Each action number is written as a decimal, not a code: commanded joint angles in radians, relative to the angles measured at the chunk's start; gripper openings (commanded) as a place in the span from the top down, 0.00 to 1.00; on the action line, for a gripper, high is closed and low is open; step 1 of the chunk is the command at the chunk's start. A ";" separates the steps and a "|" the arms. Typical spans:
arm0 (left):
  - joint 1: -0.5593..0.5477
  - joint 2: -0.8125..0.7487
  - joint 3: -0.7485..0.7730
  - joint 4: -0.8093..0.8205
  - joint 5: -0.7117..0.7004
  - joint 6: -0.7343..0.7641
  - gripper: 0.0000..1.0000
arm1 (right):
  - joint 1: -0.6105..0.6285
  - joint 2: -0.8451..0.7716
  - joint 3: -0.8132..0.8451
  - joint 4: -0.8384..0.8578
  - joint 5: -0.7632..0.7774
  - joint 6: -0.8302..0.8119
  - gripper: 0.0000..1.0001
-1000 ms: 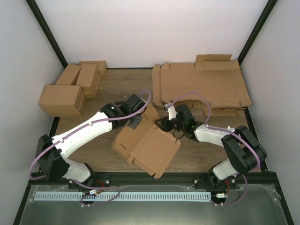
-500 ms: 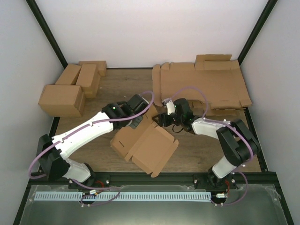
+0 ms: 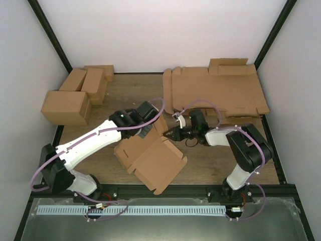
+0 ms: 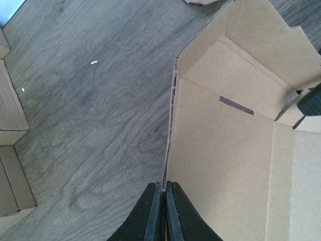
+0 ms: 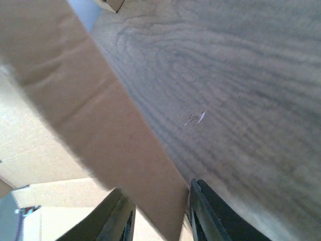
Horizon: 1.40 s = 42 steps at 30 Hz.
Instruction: Fold the paper box
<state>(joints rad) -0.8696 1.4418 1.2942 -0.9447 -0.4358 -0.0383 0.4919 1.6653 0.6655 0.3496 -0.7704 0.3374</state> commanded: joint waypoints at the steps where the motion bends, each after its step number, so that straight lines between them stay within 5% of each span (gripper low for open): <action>1: -0.004 0.015 0.018 0.011 -0.019 -0.018 0.96 | 0.004 -0.037 -0.042 0.063 -0.086 0.037 0.72; 20: -0.004 0.021 0.004 0.017 0.034 -0.072 0.96 | 0.066 -0.090 -0.181 0.205 0.027 0.196 0.53; 30: -0.004 -0.011 -0.058 0.044 0.083 -0.106 0.96 | 0.072 -0.100 -0.261 0.406 0.077 0.333 0.53; 42: -0.005 -0.028 -0.131 0.083 0.139 -0.197 0.96 | 0.090 -0.065 -0.288 0.450 0.101 0.298 0.53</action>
<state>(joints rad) -0.8707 1.4403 1.1790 -0.9073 -0.3336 -0.1955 0.5682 1.5902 0.3649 0.7589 -0.6857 0.6735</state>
